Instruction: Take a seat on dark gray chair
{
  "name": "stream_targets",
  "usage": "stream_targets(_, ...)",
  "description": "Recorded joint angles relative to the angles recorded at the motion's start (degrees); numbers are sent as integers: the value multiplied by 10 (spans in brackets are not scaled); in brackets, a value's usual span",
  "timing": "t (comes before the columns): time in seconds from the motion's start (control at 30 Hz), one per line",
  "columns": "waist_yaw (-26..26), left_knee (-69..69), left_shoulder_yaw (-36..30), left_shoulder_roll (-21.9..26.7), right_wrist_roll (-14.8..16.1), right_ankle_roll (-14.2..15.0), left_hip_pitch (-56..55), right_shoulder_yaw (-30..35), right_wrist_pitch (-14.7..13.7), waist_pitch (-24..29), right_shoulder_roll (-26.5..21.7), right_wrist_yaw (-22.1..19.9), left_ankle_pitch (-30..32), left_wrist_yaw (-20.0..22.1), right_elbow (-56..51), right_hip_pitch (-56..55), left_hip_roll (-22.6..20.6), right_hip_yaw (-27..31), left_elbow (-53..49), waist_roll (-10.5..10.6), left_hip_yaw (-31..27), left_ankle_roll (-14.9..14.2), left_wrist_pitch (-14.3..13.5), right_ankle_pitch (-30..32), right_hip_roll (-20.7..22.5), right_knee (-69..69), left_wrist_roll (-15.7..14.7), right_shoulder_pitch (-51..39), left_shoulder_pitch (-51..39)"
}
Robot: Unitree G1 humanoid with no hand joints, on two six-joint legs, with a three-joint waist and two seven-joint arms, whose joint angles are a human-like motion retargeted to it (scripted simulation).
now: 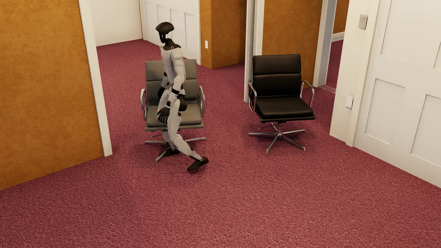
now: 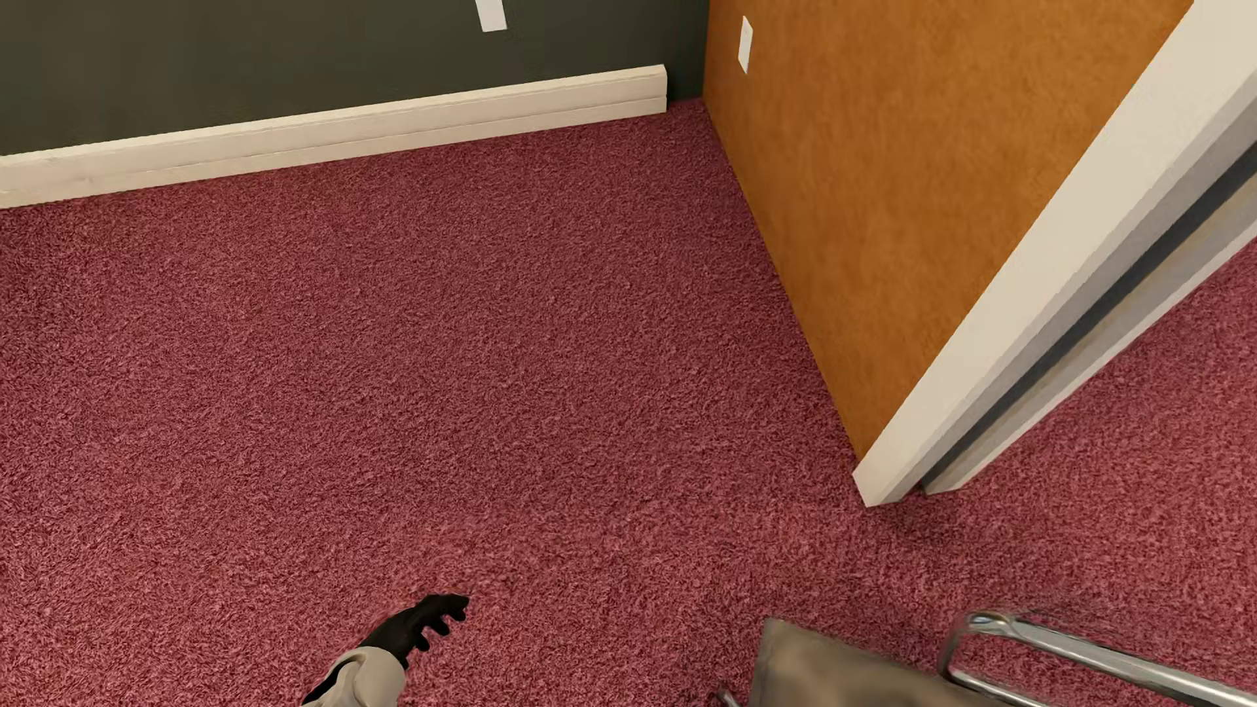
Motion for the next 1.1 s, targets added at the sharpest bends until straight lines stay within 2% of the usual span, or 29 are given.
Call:
stream_targets(0.03, -2, -11, 3, 24, -9, -12, 22, -21, 35, 9, 8, -18, 1, -5, 9, 33, 17, -12, 17, 0, 22, -27, 4, -14, 12, -13, -19, -2, -8)
stream_targets(0.07, -6, -35, 13, 50, 11, -27, 40, -31, -14, 8, 11, 20, -6, -23, -2, 22, 10, -32, 23, -10, 51, -40, -3, -32, 6, 8, -10, 6, -19)
stream_targets(0.1, 0, -59, 18, 66, -12, -54, 91, -51, -25, 25, 10, 35, -21, -25, 1, 75, 39, -60, 24, 6, 113, -54, -10, -21, 44, -36, -1, 15, -21)
stream_targets(0.13, -4, -94, 38, 81, -8, -54, 94, -26, -26, 8, 15, 38, -4, -18, 9, 33, 25, -61, 20, -8, 128, -43, -9, -30, 31, -3, 2, 17, -22)
stream_targets(0.17, -8, -152, 49, 96, 3, -69, 123, -11, -28, -2, 21, 33, 23, -10, 15, 31, 21, -63, 14, -15, 147, -28, -7, -23, 38, -12, -3, 20, -13)
stream_targets(0.2, -15, -201, 56, 101, 10, -69, 138, 0, -25, 4, 25, 25, 50, 4, 16, 31, 16, -69, 11, -13, 162, -18, -9, -19, 44, -18, -23, 13, -13)
stream_targets(0.23, -13, -244, 43, 91, 9, -69, 132, -10, -27, 14, 25, 1, 57, 25, 11, 26, 13, -69, 14, -7, 148, -13, -5, -15, 51, -31, -36, 3, -25)
stream_targets(0.27, -17, -266, 40, 87, 14, -65, 116, -15, -13, 24, 26, 3, 53, 39, -1, 5, 10, -67, 15, -8, 139, 3, 14, -15, 51, -14, -41, -4, -29)
stream_targets(0.3, -16, -252, 22, 84, 20, -47, 87, 8, -44, 47, 40, 13, 53, 65, 10, -35, 19, -55, 30, -16, 128, 3, -15, -32, 41, 43, -41, -26, -44)
stream_targets(0.33, -15, -220, 17, 79, 27, -18, 41, 27, -45, 64, 37, 3, 47, 60, 3, -100, 34, -28, 34, -22, 113, -6, -27, -42, 16, 132, -51, -44, -53)
stream_targets(0.4, -14, -120, 7, 71, 9, 0, -57, 44, -36, 100, 25, 8, 20, 45, -32, -205, 77, 9, 37, -16, 108, -48, -20, -62, -19, 269, -32, -71, -65)
stream_targets(0.43, -9, -55, -1, 70, 11, 2, -117, 49, -47, 117, 21, 1, 8, 37, -44, -236, 97, 17, 38, -15, 97, -60, -16, -67, -20, 289, -24, -92, -73)
stream_targets(0.47, -9, 0, -4, 73, -15, -4, -182, 56, -40, 126, 17, 15, 0, 26, -55, -266, 108, 45, 36, -19, 64, -70, -17, -57, -11, 304, -11, -110, -73)
stream_targets(0.5, -7, 48, -8, 74, 2, 9, -232, 67, -45, 142, 20, -10, -11, 29, -79, -284, 113, 76, 31, -20, 31, -74, -22, -84, -5, 322, -9, -127, -73)
stream_targets(0.53, -6, 117, -10, 77, -4, -9, -302, 77, -49, 154, 16, -21, -19, 32, -91, -307, 113, 85, 19, -20, -1, -74, -22, -135, 5, 353, -4, -150, -70)
stream_targets(0.57, -5, 180, -3, 81, -16, -18, -367, 79, -46, 162, 12, -16, -34, 26, -116, -359, 119, 92, 10, -22, -24, -80, -1, -152, 15, 419, 14, -167, -68)
stream_targets(0.6, -3, 235, 13, 86, -25, 4, -411, 92, -46, 179, 14, -29, -56, 25, -129, -417, 146, 103, -1, -29, -45, -102, -7, -162, 24, 496, 20, -197, -66)
stream_targets(0.67, -8, 347, 33, 77, -33, 14, -484, 112, -35, 220, 3, -60, -100, 71, -167, -468, 170, 90, -23, -22, -78, -119, 7, -222, 12, 616, -1, -242, -51)
stream_targets(0.7, -8, 399, 26, 68, -35, 36, -519, 111, -29, 232, -10, -80, -117, 101, -188, -494, 160, 100, -34, -15, -94, -112, 12, -246, -5, 680, -15, -255, -48)
stream_targets(0.73, -2, 447, 37, 55, -27, 40, -549, 111, -31, 248, -37, -79, -131, 119, -211, -517, 153, 109, -50, -10, -116, -112, 15, -262, -6, 734, -13, -272, -44)
stream_targets(0.77, 0, 490, 56, 41, -28, 47, -571, 105, -11, 269, -37, -101, -141, 142, -225, -524, 149, 114, -61, -1, -132, -113, 8, -281, -7, 778, -34, -285, -50)
stream_targets(0.8, 3, 526, 59, 38, -24, 50, -595, 112, -14, 278, -50, -104, -138, 156, -228, -543, 146, 119, -78, -1, -154, -121, 2, -288, -8, 818, -33, -299, -48)
stream_targets(0.83, 2, 544, 57, 37, -11, 54, -594, 125, -5, 290, -58, -131, -137, 168, -222, -545, 145, 122, -84, -2, -155, -124, 3, -289, -15, 843, -30, -311, -52)
stream_targets(0.9, 6, 540, 48, 21, 5, 63, -561, 135, 7, 321, -56, -143, -118, 171, -196, -525, 156, 128, -68, -4, -139, -135, 8, -273, -25, 850, -17, -326, -60)
stream_targets(0.97, 5, 540, 42, 16, 21, 84, -542, 139, 9, 318, -44, -148, -104, 158, -178, -509, 159, 130, -57, 2, -131, -144, 14, -255, -48, 862, -27, -319, -49)
stream_targets(1.0, 5, 546, 42, 17, 13, 85, -524, 133, 20, 311, -38, -144, -108, 132, -172, -499, 158, 130, -53, -1, -126, -144, 19, -256, -60, 874, -10, -307, -37)
stream_targets(1.03, 6, 554, 41, 21, 12, 80, -506, 134, 20, 307, -33, -148, -119, 125, -167, -490, 165, 131, -56, -7, -122, -148, 2, -267, -60, 887, -9, -299, -32)
stream_targets(1.07, 8, 558, 41, 19, 20, 69, -492, 134, 13, 300, -26, -141, -128, 114, -161, -473, 168, 126, -51, -6, -118, -147, 10, -283, -58, 889, 7, -292, -26)
stream_targets(1.1, 6, 562, 40, 12, 28, 61, -481, 133, 20, 294, -13, -149, -133, 116, -142, -462, 168, 127, -37, -8, -116, -149, 11, -298, -58, 892, 0, -294, -24)
